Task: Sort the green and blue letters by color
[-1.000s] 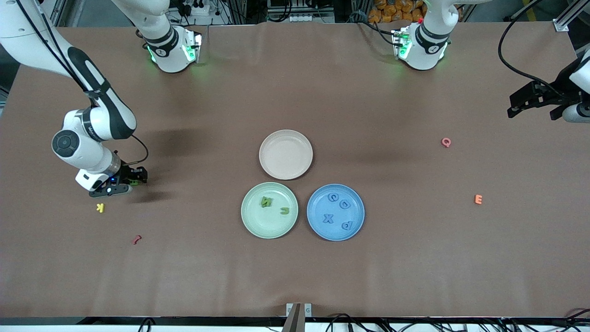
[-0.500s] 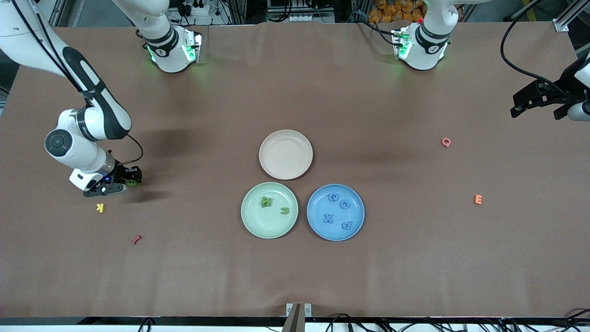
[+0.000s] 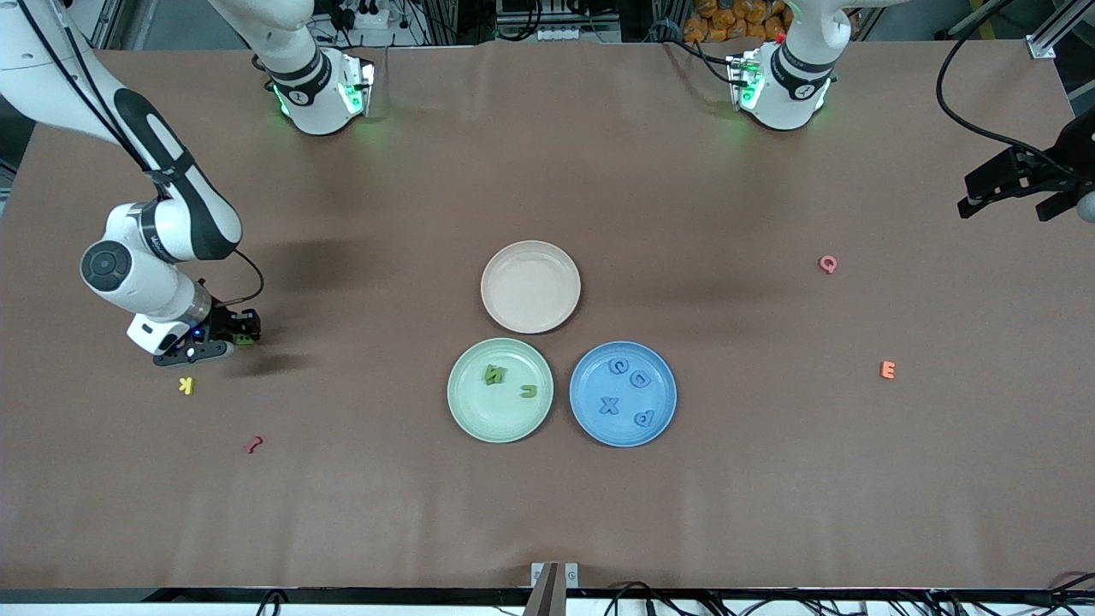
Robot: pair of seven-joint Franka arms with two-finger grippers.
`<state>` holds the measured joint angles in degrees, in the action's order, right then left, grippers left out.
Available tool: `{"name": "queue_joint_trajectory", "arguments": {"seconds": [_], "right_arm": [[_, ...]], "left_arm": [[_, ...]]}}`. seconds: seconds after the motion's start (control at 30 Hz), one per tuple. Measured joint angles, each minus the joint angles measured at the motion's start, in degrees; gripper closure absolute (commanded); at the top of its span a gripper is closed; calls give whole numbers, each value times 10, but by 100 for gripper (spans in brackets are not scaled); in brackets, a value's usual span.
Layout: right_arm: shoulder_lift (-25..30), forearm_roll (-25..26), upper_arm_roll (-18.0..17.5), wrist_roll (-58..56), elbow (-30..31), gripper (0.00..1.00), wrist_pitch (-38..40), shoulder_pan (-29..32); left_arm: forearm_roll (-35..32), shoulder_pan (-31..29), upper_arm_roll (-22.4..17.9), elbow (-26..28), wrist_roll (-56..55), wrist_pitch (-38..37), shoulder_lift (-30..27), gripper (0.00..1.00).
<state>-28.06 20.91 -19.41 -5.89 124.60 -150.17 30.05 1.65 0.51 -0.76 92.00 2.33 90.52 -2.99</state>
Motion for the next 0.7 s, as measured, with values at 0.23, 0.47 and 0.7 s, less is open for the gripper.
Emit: {"name": "queue_joint_trajectory", "arguments": {"seconds": [0.23,0.47,0.7], "right_arm": [[-4,1,0,0,-5,89,-1,0],[-6,1,0,0,-9,100,-1,0],[-7,1,-7,9,-16,100,-1,0]], "left_arm": [[-11,1,13,0,1,3,0,0],[-19,2,26,0,1,4,0,0],[-19,2,26,0,1,4,0,0]]}}
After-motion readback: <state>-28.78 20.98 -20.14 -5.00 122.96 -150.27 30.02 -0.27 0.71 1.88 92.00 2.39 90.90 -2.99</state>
